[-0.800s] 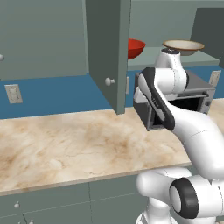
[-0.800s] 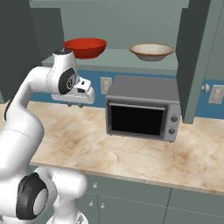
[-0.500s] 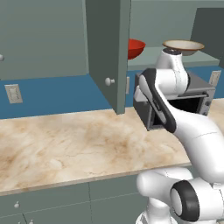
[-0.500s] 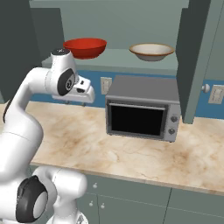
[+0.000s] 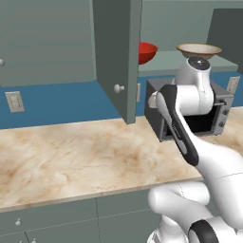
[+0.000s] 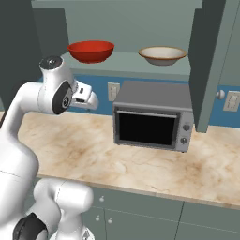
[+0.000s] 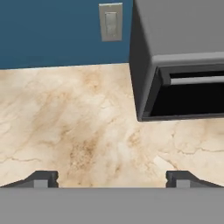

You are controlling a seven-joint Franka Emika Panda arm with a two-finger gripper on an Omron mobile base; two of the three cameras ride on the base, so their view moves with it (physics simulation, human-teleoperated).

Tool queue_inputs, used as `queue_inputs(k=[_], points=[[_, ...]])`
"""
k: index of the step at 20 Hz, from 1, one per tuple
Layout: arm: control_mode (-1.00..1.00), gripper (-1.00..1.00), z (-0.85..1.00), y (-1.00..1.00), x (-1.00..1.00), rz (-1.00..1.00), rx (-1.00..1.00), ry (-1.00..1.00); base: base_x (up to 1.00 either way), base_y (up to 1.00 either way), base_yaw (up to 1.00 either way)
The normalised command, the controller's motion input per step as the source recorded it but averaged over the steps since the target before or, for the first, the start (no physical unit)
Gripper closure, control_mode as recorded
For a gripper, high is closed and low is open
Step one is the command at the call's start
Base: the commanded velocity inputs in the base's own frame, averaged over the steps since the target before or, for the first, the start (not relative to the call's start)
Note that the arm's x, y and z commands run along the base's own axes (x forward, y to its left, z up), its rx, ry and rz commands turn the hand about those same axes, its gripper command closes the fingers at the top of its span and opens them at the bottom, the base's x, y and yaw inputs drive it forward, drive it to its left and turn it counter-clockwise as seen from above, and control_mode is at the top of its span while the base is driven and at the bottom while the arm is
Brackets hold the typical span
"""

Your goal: Pick up the bowls from the cabinet and place each bowl in front of a stool on the dining counter.

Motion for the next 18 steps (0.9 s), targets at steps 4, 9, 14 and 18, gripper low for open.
queue_inputs(k=[4,9,14,18], points=[[-1.0,-1.0,0.37,0.13,-0.05,0.0,0.0,-0.25,0.0,0.0,0.0],[-1.0,-1.0,0.4,0.0,0.0,-0.11,0.08,-0.15,0.0,0.0,0.0],[-1.0,-1.0,0.32,0.0,-0.05,-0.18,0.18,-0.12,0.0,0.0,0.0],[-1.0,-1.0,0.41,0.0,-0.07,-0.18,0.25,-0.19,0.0,0.0,0.0]])
